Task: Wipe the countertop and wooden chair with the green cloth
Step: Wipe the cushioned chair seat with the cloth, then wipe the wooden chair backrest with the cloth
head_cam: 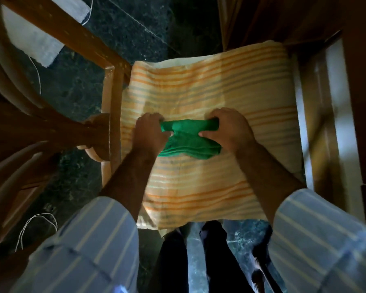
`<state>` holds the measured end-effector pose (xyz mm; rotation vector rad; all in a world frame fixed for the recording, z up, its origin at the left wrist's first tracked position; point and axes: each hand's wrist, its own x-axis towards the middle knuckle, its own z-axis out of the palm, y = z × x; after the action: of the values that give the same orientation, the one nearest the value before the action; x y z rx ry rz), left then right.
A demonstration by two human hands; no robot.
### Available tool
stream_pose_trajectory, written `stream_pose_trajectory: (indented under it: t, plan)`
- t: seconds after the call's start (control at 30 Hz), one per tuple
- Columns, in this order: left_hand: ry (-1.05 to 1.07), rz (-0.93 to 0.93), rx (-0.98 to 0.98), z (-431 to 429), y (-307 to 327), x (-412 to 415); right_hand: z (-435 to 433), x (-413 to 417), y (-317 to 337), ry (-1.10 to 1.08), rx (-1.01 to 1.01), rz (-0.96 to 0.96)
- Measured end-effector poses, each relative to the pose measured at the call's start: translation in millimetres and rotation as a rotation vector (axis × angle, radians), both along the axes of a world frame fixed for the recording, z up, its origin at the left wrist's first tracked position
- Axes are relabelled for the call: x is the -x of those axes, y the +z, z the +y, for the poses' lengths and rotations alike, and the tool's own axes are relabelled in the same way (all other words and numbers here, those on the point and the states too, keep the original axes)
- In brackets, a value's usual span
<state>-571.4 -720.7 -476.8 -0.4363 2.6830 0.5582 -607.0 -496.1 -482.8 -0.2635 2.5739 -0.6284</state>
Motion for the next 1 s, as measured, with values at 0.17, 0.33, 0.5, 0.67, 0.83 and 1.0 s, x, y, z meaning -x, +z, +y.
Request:
stream_pose_trajectory:
  t: [0.17,0.33,0.5,0.67,0.83,1.0]
  plan:
    - [0.376,-0.034,-0.429,-0.6,26.6,-5.0,-0.4,9.2,22.5,-0.327,0.133,-0.298]
    - [0.674,0.094,-0.861,-5.1,74.1,-14.3,-1.1,4.4,58.2,-0.646,0.440,-0.342]
    - [0.780,0.093,-1.068,-3.8,141.8,-11.2,-10.8,-5.5,126.6,-0.877,0.789,-0.381]
    - [0.676,0.293,-0.708,-12.3,224.2,10.8,-23.5,3.1,202.0,-0.848,0.818,-0.270]
    - [0.462,0.397,-0.390,-29.8,320.6,27.3,-37.8,22.7,264.2,-0.791,0.916,-0.251]
    - [0.301,0.369,-0.230,-59.5,405.0,28.3,-79.3,28.2,299.1,-0.725,1.005,-0.334]
